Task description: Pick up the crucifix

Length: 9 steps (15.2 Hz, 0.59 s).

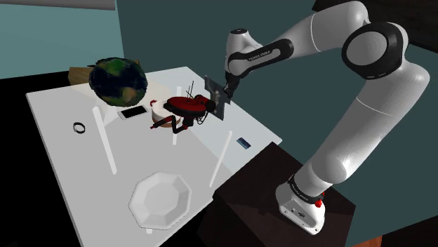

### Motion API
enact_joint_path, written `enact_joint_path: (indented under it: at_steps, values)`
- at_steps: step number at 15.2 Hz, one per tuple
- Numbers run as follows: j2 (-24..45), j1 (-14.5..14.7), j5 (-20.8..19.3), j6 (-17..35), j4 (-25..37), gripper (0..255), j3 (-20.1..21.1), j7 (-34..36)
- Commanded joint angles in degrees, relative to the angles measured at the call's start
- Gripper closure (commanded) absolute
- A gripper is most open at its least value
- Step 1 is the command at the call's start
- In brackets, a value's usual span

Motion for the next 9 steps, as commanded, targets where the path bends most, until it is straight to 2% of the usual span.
enact_joint_path:
  at_steps: [1, 9]
  values:
    - [0.0, 0.0, 0.0, 0.0, 0.0, 255, 0.0, 0.0]
    - [-2.2, 0.1, 0.8, -4.2, 2.1, 255, 0.2, -1.2]
